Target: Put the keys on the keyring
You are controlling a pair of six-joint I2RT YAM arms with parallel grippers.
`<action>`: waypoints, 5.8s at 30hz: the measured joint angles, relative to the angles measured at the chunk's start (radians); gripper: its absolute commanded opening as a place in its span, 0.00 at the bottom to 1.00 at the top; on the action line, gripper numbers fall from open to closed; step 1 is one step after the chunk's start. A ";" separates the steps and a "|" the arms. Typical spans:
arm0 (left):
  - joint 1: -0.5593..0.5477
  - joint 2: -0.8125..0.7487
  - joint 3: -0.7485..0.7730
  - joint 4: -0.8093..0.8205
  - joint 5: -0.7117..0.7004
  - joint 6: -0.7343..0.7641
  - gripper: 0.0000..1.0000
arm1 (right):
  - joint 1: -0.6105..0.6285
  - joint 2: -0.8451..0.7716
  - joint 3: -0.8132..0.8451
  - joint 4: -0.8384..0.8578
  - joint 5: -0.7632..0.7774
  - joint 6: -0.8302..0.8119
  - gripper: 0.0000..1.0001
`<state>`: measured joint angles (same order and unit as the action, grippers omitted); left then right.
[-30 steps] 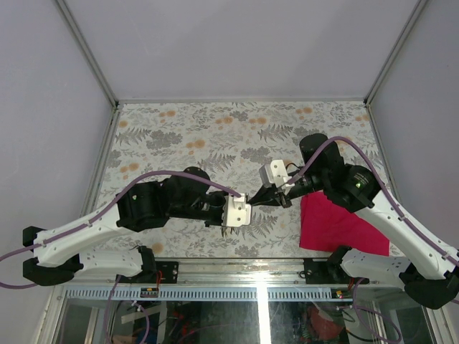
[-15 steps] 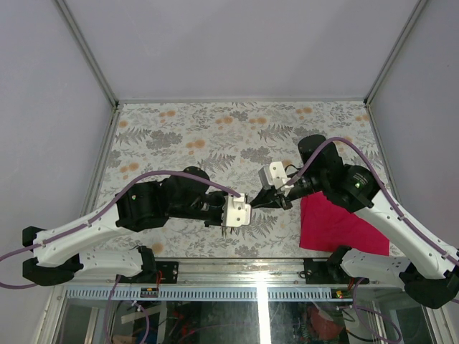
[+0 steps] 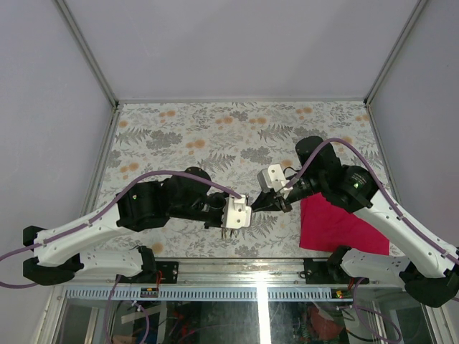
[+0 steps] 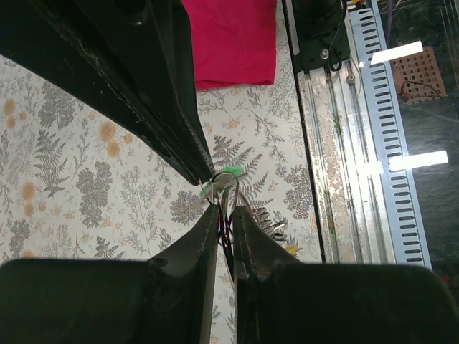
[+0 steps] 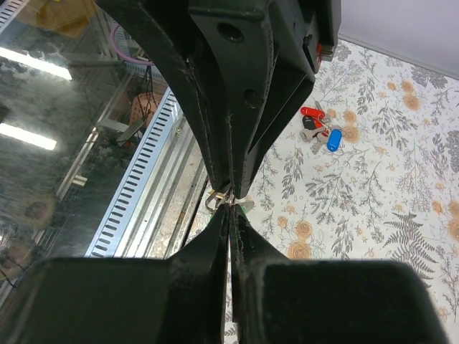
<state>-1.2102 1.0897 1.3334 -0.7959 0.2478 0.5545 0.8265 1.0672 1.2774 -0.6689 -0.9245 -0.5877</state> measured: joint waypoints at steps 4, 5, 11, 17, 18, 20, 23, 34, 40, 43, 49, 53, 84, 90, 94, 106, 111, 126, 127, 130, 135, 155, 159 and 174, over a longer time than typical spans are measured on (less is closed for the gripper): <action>0.000 0.001 0.005 -0.007 0.000 0.000 0.00 | 0.003 0.000 0.000 0.000 -0.003 -0.001 0.00; 0.000 0.001 0.006 -0.008 0.000 0.000 0.00 | 0.003 0.000 0.000 -0.002 -0.004 -0.003 0.00; 0.000 0.002 0.007 -0.012 0.000 0.000 0.00 | 0.006 0.002 0.000 -0.034 -0.006 -0.012 0.00; -0.001 0.005 0.008 -0.016 0.001 0.000 0.00 | 0.011 0.004 0.000 -0.053 -0.005 -0.018 0.00; -0.001 0.008 0.010 -0.018 0.001 0.000 0.00 | 0.011 0.004 0.000 -0.056 -0.005 -0.019 0.00; -0.001 0.011 0.013 -0.022 0.001 0.000 0.00 | 0.012 0.004 0.001 -0.058 -0.005 -0.019 0.00; -0.001 0.012 0.013 -0.024 0.000 -0.001 0.00 | 0.013 0.004 0.001 -0.060 -0.005 -0.019 0.00; -0.002 0.012 0.013 -0.021 -0.006 -0.019 0.00 | 0.016 -0.009 0.001 -0.069 0.007 -0.019 0.00; -0.006 0.012 0.013 -0.013 -0.023 -0.026 0.00 | 0.019 -0.046 0.000 -0.083 0.023 -0.018 0.00; -0.006 0.012 0.013 -0.006 -0.025 -0.027 0.00 | 0.019 -0.052 -0.001 -0.081 0.026 -0.013 0.03; -0.006 0.012 0.013 -0.006 -0.053 -0.045 0.00 | 0.019 -0.059 -0.035 -0.051 0.017 0.021 0.24; -0.006 0.011 0.013 -0.005 -0.093 -0.058 0.00 | 0.022 -0.067 -0.049 -0.040 0.019 0.043 0.34; -0.006 -0.249 -0.169 0.335 -0.051 -0.255 0.00 | 0.027 -0.316 -0.468 0.742 0.268 0.531 0.44; -0.006 -0.271 -0.169 0.349 -0.029 -0.269 0.00 | 0.027 -0.315 -0.469 0.793 0.225 0.564 0.46; -0.006 -0.270 -0.169 0.353 -0.019 -0.270 0.00 | 0.027 -0.302 -0.469 0.818 0.203 0.583 0.46; -0.006 -0.253 -0.169 0.354 0.000 -0.270 0.00 | 0.027 -0.224 -0.469 0.864 0.117 0.637 0.39; -0.006 -0.253 -0.169 0.354 0.000 -0.270 0.00 | 0.029 -0.196 -0.469 0.904 0.090 0.665 0.29; -0.006 -0.261 -0.171 0.362 -0.008 -0.271 0.00 | 0.051 -0.174 -0.478 1.020 0.040 0.755 0.00; -0.006 -0.263 -0.173 0.365 -0.009 -0.272 0.00 | 0.052 -0.174 -0.478 1.021 0.040 0.755 0.00; -0.006 -0.267 -0.175 0.368 -0.012 -0.274 0.00 | 0.053 -0.172 -0.478 1.022 0.041 0.760 0.00; -0.006 -0.280 -0.192 0.372 -0.021 -0.278 0.04 | 0.058 -0.173 -0.477 0.998 0.054 0.741 0.00; -0.006 -0.446 -0.229 0.446 -0.074 -0.325 0.47 | 0.064 -0.235 -0.238 0.467 0.283 0.428 0.00; -0.006 -0.441 -0.236 0.445 -0.094 -0.344 0.50 | 0.064 -0.230 -0.161 0.345 0.306 0.371 0.00; -0.006 -0.266 -0.235 0.437 -0.040 -0.360 0.52 | 0.064 -0.258 -0.153 0.227 0.270 0.352 0.00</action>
<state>-1.2163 0.8242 1.0981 -0.3592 0.2081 0.1944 0.8909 0.8089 1.1244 -0.4416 -0.6544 -0.2352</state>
